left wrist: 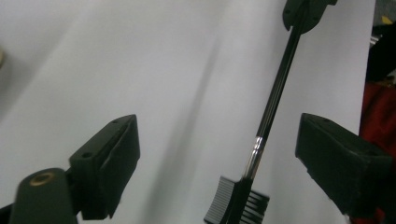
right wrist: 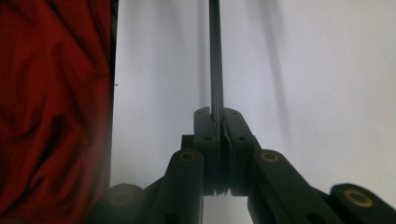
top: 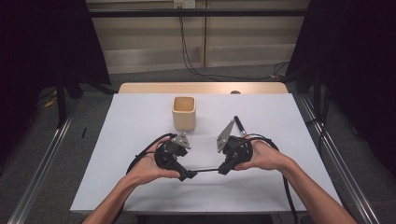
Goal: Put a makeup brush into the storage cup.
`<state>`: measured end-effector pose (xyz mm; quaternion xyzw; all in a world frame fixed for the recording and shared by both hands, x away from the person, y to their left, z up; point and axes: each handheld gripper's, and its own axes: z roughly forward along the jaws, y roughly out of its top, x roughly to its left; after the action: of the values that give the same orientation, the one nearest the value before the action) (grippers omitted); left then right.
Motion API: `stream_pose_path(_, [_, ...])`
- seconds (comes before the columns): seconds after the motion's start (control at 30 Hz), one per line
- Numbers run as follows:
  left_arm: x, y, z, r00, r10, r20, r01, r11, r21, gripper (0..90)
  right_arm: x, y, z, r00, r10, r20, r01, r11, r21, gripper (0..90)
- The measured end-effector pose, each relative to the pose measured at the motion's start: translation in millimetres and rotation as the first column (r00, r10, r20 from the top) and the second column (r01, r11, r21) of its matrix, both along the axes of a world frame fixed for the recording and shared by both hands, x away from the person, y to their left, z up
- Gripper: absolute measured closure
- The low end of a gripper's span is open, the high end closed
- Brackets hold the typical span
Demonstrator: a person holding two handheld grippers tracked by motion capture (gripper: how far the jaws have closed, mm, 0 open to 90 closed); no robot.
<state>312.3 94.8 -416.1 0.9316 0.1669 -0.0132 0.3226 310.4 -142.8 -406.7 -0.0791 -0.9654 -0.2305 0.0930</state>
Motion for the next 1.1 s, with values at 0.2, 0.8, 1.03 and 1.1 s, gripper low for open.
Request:
stream_pose_path(0.2, [1.6,17.3,1.4,0.9995,0.032,-0.005,-0.032,0.9979,-0.056,5.3,1.0,-11.3,-2.6,0.9991,-0.04,0.013,0.04,0.9992,0.002,86.4])
stream_pose_path(0.8, [-12.6,45.2,-6.6,0.9854,0.168,0.027,-0.162,0.9762,-0.144,4.4,-8.0,-41.1,-5.8,0.99,-0.138,0.026,0.137,0.9899,0.034,86.4])
stream_pose_path(1.03, [-22.1,58.3,-3.8,0.9723,0.224,0.067,-0.209,0.962,-0.175,4.4,-12.9,-53.9,-10.5,0.9772,-0.21,0.029,0.207,0.9748,0.082,86.4])
stream_pose_path(1.1, [-24.8,61.0,-3.7,0.9689,0.236,0.074,-0.22,0.9581,-0.184,4.4,-15.4,-55.7,-13.5,0.9715,-0.235,0.029,0.232,0.9683,0.093,86.4])
